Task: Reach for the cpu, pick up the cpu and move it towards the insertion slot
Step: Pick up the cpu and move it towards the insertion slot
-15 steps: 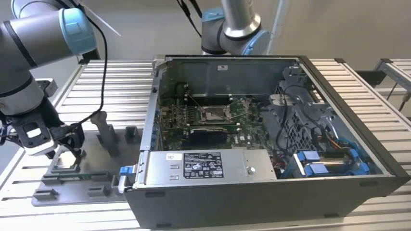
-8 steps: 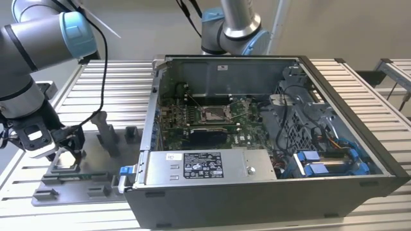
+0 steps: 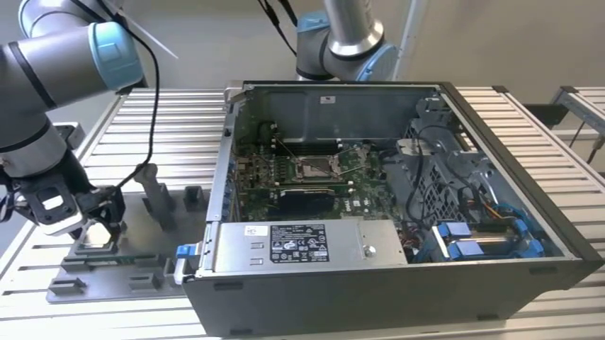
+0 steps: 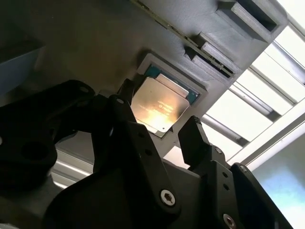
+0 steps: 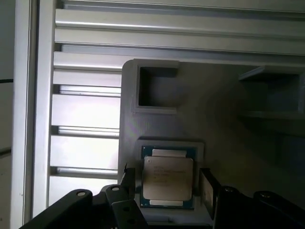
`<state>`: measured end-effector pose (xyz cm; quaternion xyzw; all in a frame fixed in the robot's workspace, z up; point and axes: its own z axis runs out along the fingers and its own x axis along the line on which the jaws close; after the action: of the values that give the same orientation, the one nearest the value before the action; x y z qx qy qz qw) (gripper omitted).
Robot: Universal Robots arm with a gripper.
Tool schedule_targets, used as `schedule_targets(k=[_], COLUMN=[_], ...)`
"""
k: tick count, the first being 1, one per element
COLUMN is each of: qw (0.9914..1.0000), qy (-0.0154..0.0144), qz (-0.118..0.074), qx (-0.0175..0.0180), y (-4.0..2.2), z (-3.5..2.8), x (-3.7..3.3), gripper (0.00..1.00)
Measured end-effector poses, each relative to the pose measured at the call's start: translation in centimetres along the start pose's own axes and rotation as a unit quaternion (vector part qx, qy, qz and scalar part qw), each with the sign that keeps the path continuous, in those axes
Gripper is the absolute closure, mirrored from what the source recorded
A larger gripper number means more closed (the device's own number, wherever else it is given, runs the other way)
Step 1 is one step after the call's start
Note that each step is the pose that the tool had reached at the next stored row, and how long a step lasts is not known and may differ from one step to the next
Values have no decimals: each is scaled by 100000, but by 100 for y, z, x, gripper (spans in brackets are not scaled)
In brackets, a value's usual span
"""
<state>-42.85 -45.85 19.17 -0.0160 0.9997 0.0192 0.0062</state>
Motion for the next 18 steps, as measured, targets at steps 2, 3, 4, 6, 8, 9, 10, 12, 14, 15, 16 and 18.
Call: schedule_targets(k=[2, 3, 4, 6, 8, 9, 10, 12, 14, 15, 16, 18], qw=[100000, 100000, 100000, 100000, 100000, 100000, 100000, 100000, 100000, 100000, 100000, 100000], qy=[3, 3, 5, 5, 9, 11, -2, -6, 8, 10, 13, 3], qz=[-3, -1, -1, 0, 1, 2, 3, 1, 0, 0, 2, 0], qx=[1, 1, 3, 5, 5, 7, -2, -3, 5, 5, 8, 4], y=[-1, -1, -1, -2, -2, -2, -2, -3, -3, -3, -3, -3], z=[16, 23, 30, 42, 48, 49, 54, 64, 68, 68, 68, 69], x=[0, 0, 1, 1, 1, 1, 1, 1, 1, 1, 1, 1], gripper=[0, 0, 0, 0, 0, 0, 0, 0, 0, 0, 0, 0])
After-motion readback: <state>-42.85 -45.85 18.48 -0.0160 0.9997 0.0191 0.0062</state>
